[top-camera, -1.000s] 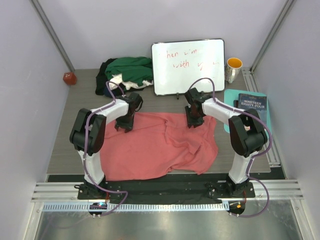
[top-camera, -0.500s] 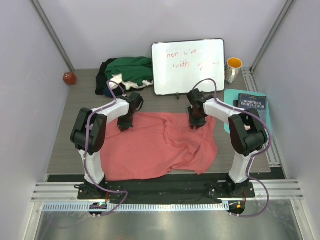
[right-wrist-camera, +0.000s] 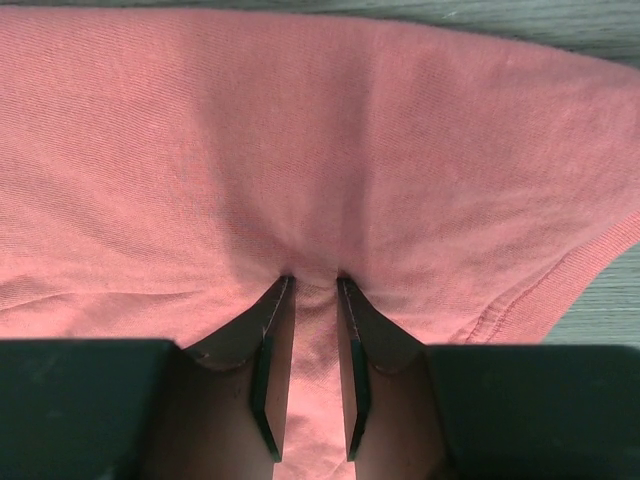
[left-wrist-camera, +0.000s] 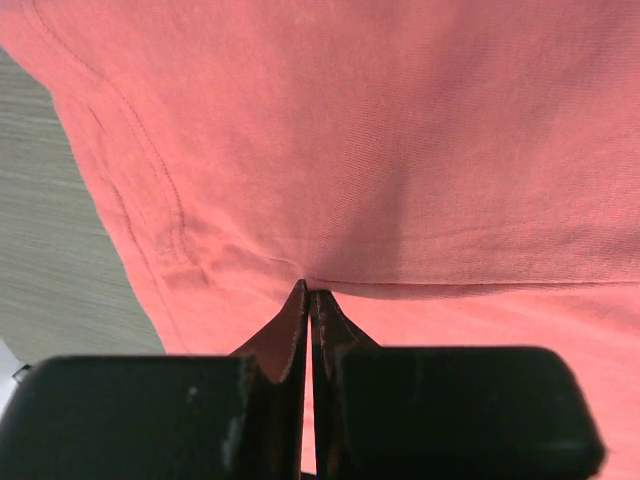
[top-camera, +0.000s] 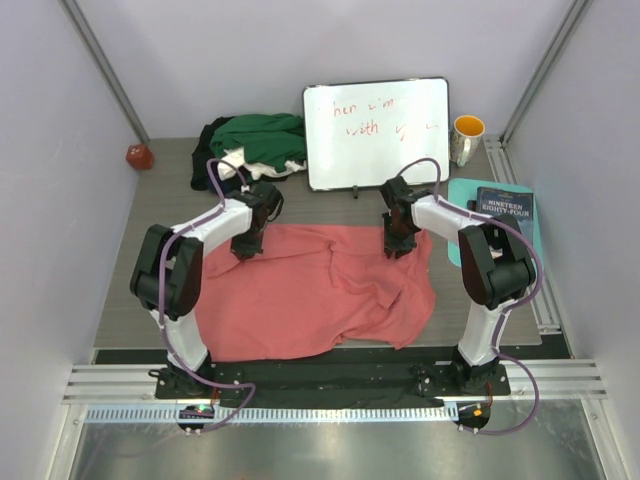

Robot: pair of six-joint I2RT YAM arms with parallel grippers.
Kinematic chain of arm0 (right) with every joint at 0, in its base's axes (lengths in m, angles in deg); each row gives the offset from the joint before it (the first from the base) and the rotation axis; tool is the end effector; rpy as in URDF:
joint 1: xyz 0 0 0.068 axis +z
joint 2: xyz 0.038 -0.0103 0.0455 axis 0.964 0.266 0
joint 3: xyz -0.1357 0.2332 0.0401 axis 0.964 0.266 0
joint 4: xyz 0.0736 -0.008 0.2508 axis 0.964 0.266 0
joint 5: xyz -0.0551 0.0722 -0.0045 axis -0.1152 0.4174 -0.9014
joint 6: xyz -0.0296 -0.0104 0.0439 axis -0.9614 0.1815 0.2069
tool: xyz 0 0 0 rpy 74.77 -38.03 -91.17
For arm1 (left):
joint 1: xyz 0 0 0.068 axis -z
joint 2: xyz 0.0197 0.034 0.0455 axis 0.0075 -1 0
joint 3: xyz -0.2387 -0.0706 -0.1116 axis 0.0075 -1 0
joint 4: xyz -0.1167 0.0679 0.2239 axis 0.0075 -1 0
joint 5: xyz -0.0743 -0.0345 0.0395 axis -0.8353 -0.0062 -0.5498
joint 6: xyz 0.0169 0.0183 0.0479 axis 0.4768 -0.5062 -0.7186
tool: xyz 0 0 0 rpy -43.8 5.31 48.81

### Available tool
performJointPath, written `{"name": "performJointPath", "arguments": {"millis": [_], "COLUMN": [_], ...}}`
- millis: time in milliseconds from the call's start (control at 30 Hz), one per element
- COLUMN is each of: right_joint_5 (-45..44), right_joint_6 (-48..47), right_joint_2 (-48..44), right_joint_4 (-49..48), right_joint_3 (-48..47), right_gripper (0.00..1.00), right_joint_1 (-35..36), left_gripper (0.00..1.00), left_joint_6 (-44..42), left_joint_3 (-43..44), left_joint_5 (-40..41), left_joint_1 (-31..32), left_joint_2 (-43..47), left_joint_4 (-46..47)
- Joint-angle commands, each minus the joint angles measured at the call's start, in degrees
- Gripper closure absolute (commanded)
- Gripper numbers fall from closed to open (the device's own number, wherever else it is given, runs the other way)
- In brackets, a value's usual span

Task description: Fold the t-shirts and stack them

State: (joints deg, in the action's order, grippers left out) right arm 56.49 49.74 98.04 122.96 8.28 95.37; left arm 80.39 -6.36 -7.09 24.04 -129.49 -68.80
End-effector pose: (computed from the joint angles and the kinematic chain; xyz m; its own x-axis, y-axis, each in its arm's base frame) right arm 0.3355 0.1242 0.1638 -0.9618 0.0279 -0.2724 0.0238 0.9996 0.0182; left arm 0.3185 -0.1238 0.1840 -0.9575 0.0684 -0.2802 -0.0251 0.9481 0.3171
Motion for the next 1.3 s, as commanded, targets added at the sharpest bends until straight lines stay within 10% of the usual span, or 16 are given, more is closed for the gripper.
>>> {"name": "performJointPath", "arguments": {"millis": [0,667,767,867,1267], "right_joint_5": [-1.53,-2.32,-2.15,-3.2,-2.24], "right_joint_6": [0.76,-0.29,-0.47,-0.47,-0.99], "right_joint_2": [2.64,3.34,3.34,3.08,2.38], "right_joint_4": [-0.6,0.9,0.98,1.16,1.07], "right_joint_3": [-0.25,-3.42,-3.33,-3.24,-3.51], "right_gripper": [0.7,0.66,0.65,0.64,0.64], "right_joint_1": [-0.85,-3.4,-3.48,-3.66,-4.71], "left_gripper": [1.0,0.98,0.86,0.52,0.49], "left_joint_6": [0.16,3.24,3.24,3.68,3.94], "left_joint_3": [-0.42,-1.12,-0.86,-0.51,-1.21], "left_joint_5": [2.28,8.26,7.83,8.97,8.97], "left_joint_1": [-0.15,-0.33,-0.76,-0.76,-0.76], "left_joint_2": [-0.18,-7.13,-7.57,-8.19,-9.15], "left_joint_4": [-3.34,-6.77,-6.86,-7.57,-7.39]}}
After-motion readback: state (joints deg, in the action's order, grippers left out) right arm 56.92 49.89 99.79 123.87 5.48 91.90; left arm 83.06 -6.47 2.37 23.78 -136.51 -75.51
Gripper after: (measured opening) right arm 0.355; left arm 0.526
